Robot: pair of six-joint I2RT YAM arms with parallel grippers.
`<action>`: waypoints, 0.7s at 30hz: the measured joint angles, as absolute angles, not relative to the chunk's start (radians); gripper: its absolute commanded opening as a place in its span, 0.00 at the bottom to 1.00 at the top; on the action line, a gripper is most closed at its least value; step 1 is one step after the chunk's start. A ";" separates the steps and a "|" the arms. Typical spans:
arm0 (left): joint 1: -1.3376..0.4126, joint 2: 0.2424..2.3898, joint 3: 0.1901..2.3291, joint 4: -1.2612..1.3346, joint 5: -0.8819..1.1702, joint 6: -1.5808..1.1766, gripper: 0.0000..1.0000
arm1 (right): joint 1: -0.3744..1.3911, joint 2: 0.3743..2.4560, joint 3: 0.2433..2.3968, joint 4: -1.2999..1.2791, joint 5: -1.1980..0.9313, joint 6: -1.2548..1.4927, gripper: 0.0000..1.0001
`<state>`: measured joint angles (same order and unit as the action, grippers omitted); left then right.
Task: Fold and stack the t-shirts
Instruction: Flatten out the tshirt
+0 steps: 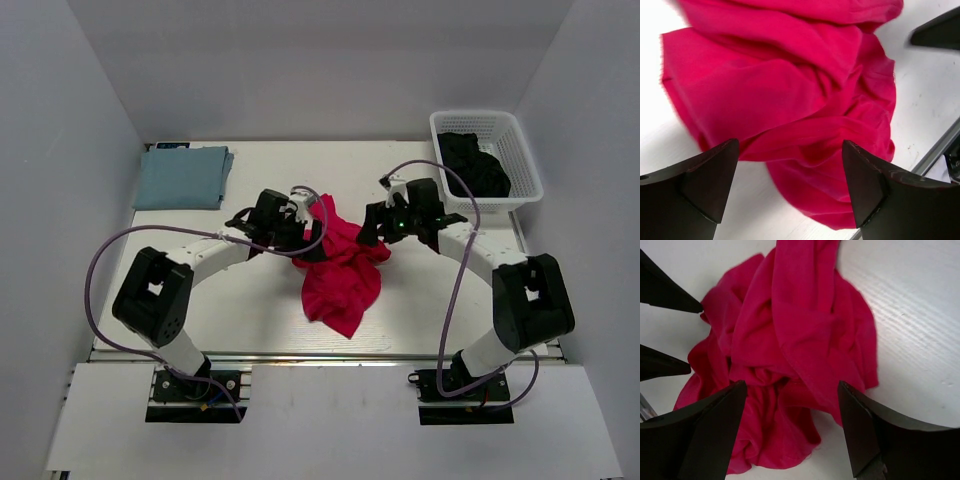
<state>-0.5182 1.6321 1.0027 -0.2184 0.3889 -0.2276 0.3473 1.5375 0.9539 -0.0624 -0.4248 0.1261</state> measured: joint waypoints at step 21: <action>-0.571 1.812 1.109 -0.356 0.203 -0.278 0.00 | 0.432 1.728 1.012 -0.107 -0.249 0.051 0.01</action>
